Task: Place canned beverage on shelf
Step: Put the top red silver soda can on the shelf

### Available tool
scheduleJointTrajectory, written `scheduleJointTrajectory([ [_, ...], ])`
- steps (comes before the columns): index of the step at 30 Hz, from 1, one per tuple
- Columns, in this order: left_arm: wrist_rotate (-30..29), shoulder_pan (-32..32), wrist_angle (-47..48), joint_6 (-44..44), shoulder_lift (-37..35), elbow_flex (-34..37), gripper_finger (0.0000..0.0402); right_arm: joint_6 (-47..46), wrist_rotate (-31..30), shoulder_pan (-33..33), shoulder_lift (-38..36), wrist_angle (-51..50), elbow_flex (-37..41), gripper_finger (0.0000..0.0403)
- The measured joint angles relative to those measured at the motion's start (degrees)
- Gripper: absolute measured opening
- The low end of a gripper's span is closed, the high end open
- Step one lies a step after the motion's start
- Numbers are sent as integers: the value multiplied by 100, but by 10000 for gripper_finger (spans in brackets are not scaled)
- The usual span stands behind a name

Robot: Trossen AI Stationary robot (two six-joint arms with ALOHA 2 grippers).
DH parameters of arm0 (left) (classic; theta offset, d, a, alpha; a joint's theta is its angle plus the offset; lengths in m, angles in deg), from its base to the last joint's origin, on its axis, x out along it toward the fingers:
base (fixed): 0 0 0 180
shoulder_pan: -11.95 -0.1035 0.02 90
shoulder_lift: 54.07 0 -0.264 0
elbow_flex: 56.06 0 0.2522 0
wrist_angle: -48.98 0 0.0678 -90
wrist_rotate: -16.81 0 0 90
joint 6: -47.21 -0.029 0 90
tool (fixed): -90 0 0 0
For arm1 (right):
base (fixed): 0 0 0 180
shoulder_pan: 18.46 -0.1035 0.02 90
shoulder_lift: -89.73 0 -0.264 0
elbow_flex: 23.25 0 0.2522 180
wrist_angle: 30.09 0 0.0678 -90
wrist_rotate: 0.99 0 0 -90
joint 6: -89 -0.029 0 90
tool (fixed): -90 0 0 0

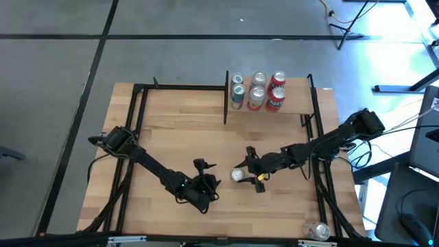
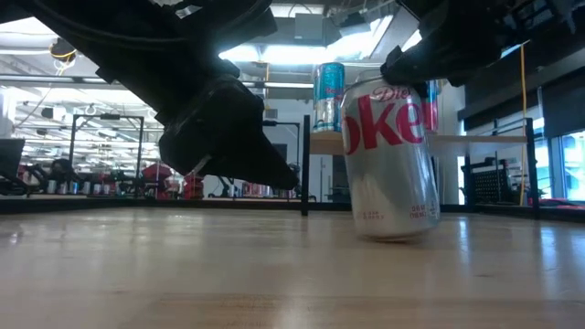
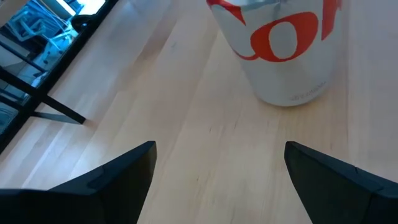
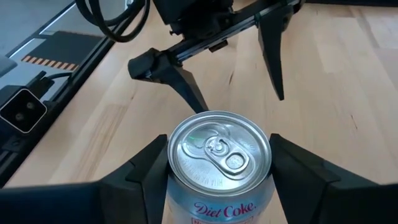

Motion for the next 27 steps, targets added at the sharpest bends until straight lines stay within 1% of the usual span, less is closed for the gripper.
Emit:
scheduleJointTrajectory([
  [3, 104, 0, 0, 0, 0, 0, 349, -6, -74, 0, 2, 9, 0, 217],
  [6, 110, 0, -2, 4, 0, 0, 349, -90, -135, 0, 3, -1, 0, 231],
  [8, 114, 0, -2, 2, 0, 0, 349, -201, -325, -8, 3, -27, 0, 251],
  [12, 114, 0, -2, 4, 0, 0, 349, -230, -385, 0, 5, -159, 0, 300],
  [16, 114, 0, -2, -1, 0, 0, 349, -168, -152, -2, -38, -207, -10, 338],
  [19, 112, 0, 58, -4, 0, 0, 349, -319, -30, -7, -199, -802, -242, 352],
  [24, 92, 0, 359, -9, -139, 0, 349, -1130, 36, -70, -626, -2765, -821, 352],
  [26, 81, -26, 464, -7, -249, -3, 349, -1473, -24, -227, -715, -3125, -834, 349],
  [27, 80, -53, 520, -4, -298, -9, 349, -1600, -148, -362, -727, -3125, -807, 348],
])
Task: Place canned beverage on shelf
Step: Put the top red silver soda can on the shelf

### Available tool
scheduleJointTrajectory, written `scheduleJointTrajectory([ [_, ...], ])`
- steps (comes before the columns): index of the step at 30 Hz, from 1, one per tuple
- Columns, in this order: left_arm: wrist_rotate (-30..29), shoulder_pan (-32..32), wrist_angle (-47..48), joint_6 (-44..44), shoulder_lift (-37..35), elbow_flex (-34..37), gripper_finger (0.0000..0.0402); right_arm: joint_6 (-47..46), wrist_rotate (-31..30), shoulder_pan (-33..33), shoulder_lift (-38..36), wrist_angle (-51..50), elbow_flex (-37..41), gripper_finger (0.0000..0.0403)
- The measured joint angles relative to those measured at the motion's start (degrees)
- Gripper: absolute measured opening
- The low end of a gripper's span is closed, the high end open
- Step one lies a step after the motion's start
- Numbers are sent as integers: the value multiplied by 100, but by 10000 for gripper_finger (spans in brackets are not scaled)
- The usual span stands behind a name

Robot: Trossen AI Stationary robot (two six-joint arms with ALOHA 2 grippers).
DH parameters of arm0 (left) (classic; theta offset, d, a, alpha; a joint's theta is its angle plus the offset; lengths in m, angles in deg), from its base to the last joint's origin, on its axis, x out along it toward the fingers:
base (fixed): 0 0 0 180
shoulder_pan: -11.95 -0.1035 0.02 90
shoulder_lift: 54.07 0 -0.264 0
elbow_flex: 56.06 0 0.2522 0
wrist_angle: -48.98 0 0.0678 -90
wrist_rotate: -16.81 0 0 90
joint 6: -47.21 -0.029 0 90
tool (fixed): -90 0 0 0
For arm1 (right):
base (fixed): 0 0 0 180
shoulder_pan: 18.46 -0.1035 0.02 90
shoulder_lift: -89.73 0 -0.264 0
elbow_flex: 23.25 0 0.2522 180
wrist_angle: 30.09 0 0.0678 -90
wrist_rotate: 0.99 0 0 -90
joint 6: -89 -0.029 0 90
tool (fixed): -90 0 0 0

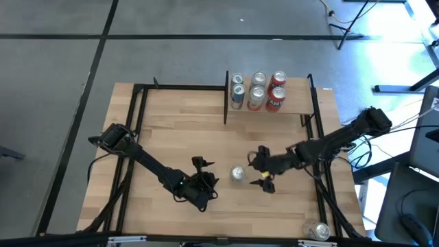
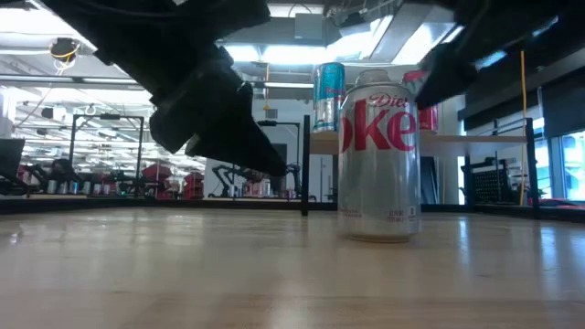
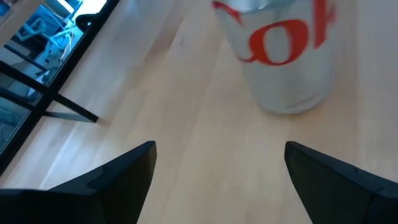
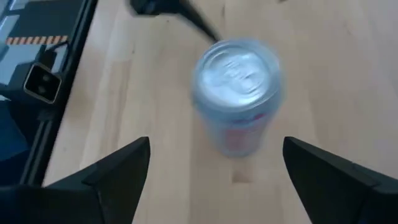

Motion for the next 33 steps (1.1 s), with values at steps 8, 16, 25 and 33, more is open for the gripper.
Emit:
scheduleJointTrajectory([
  [8, 377, -641, -440, -1, 55, 0, 349, -667, -2385, -1245, 724, 1655, 890, 347],
  [16, 671, -935, -1068, -293, 296, 13, 349, -792, -3594, -1293, 1571, 2589, 1042, 347],
  [25, 1015, -753, -1643, -909, 294, 17, 349, -634, -3537, -1116, 1519, 2470, 1043, 347],
  [33, 1148, -543, -1717, -881, 294, 11, 349, -1008, -3350, -1094, 1233, 1669, 1043, 346],
])
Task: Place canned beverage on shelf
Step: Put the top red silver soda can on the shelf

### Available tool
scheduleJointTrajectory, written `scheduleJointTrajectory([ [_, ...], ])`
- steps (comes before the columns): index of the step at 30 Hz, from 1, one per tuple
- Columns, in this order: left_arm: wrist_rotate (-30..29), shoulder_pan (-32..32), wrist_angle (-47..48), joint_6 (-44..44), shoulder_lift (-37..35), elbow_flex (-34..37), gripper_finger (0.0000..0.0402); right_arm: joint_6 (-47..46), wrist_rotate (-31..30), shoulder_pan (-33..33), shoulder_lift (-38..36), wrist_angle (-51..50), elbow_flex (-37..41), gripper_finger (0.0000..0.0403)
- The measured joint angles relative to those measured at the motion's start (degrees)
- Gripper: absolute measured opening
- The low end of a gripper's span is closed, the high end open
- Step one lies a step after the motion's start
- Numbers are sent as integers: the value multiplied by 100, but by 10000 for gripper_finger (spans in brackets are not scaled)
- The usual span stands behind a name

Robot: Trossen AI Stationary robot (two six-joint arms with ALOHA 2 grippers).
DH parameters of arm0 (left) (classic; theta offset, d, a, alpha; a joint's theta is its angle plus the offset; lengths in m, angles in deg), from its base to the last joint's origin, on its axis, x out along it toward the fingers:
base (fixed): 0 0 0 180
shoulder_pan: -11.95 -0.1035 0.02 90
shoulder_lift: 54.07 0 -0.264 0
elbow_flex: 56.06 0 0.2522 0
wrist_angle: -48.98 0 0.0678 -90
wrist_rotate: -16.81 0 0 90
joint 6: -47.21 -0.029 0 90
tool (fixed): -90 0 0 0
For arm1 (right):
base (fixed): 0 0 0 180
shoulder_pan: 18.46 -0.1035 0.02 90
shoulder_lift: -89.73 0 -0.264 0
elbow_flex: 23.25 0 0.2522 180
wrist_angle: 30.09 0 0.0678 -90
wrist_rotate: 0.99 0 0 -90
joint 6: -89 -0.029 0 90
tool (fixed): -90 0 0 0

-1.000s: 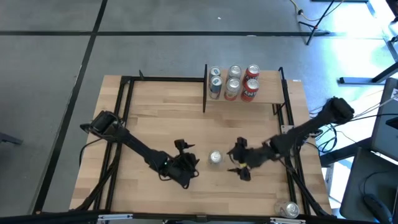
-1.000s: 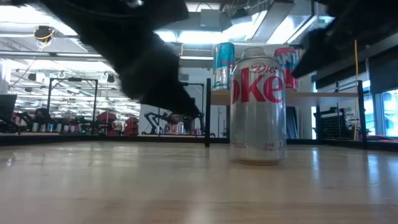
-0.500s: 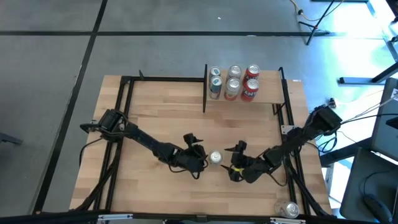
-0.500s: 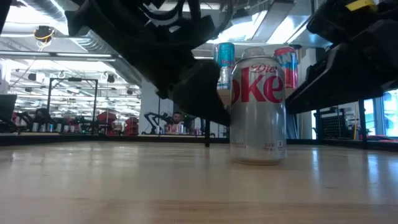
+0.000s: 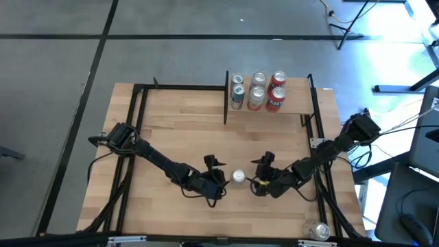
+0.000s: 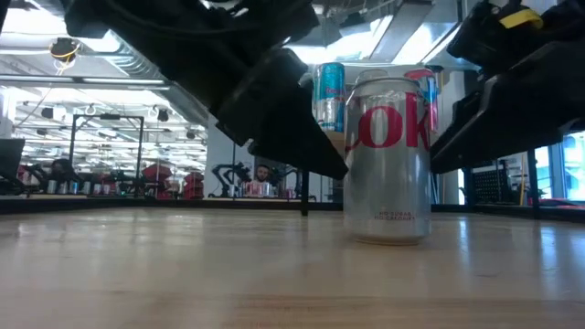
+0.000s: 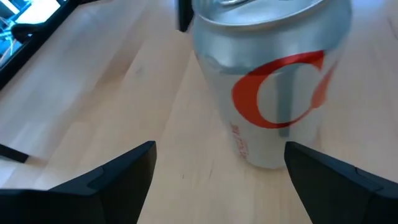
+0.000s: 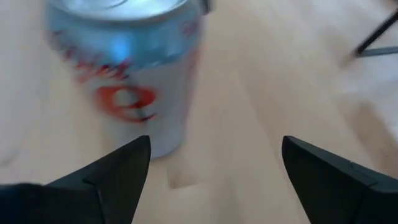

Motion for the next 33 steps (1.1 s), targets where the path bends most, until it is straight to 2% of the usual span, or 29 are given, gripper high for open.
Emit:
scheduleJointTrajectory([
  [3, -37, -1, 21, -2, 0, 0, 349, -46, 516, -99, 2, 69, -2, 346],
  [5, -46, -3, 23, -1, 0, 0, 349, -19, 643, -238, 94, 332, -6, 346],
  [7, -52, -3, 22, -2, 0, 0, 349, 60, 584, -408, 242, 607, -9, 346],
  [11, -68, -3, 21, -2, 0, 0, 349, 196, 65, -566, 693, 1106, -9, 346],
  [18, -72, -11, 13, -15, 0, 0, 349, 656, -408, -358, 1527, 2135, -4, 346],
  [22, -30, -28, 18, -20, 0, 0, 349, 1276, -181, -221, 1773, 3000, 0, 346],
  [27, -34, -20, 12, -22, 0, 0, 349, 1635, -103, -50, 1913, 3574, 0, 346],
  [33, -41, -18, 0, -21, 0, 0, 349, 2066, 269, 86, 1919, 4134, 0, 346],
])
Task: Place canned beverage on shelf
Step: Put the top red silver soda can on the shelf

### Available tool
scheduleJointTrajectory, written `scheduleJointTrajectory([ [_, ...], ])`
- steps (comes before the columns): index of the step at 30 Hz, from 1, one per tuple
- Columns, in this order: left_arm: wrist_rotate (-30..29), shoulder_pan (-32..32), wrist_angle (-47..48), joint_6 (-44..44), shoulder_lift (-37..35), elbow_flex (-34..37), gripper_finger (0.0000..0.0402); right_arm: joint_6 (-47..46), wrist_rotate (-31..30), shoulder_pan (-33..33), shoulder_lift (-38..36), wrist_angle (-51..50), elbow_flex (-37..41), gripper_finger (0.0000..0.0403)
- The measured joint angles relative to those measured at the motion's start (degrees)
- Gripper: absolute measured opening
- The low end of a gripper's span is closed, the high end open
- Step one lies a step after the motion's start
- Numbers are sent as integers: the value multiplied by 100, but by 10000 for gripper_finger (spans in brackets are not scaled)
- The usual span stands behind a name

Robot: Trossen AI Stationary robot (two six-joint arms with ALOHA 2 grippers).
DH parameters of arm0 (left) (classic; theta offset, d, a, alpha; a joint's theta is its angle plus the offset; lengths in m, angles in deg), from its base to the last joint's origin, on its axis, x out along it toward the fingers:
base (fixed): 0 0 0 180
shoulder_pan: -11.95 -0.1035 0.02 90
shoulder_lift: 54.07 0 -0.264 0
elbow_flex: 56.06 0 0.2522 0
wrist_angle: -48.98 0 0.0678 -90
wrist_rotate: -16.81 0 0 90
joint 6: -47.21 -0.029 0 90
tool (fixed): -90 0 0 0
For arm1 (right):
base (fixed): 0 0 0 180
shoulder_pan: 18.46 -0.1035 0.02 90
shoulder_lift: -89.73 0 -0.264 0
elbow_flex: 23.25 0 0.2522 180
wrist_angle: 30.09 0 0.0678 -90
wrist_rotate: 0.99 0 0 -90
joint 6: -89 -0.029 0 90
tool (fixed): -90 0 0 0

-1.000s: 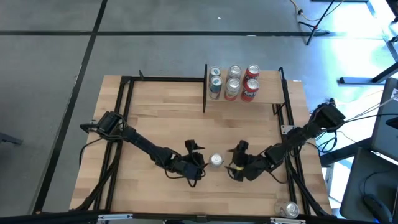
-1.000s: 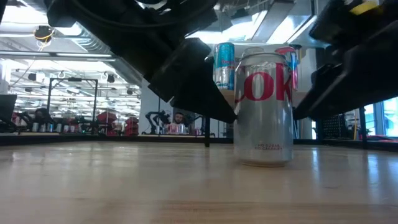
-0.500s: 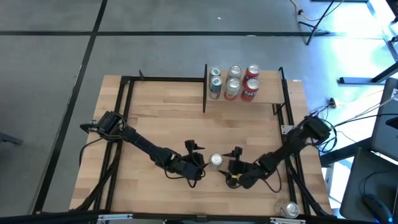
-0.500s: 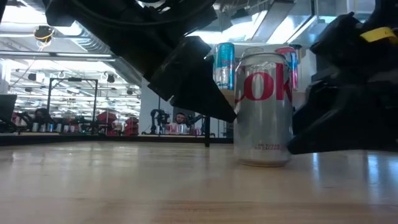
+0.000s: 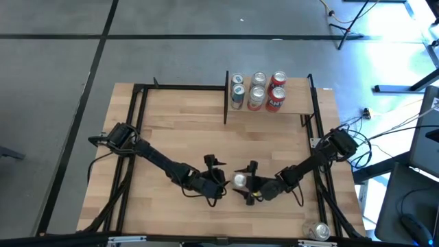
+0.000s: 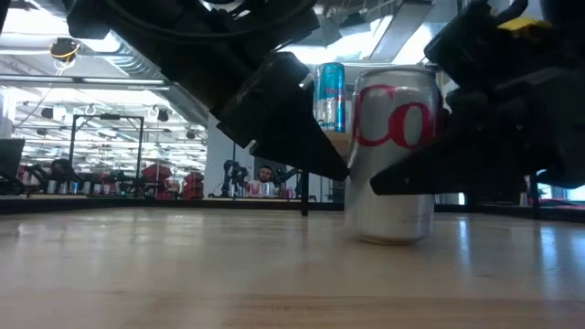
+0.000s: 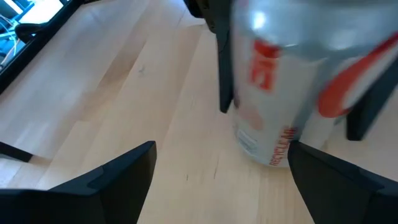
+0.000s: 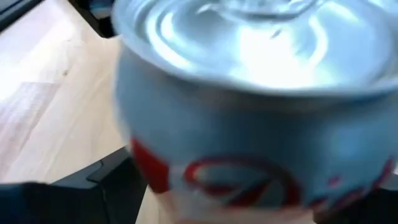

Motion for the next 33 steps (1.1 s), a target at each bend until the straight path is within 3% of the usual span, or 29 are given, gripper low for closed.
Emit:
scheduleJointTrajectory([
  [18, -43, -5, -11, 3, -2, 0, 349, -3, 49, -16, 28, 261, -78, 345],
  [25, -38, -5, -3, 3, -2, 0, 349, 129, 9, -18, 17, 261, -98, 269],
  [33, -34, 114, 156, 35, -2, 0, 349, 146, -161, -23, -540, -304, -90, 269],
])
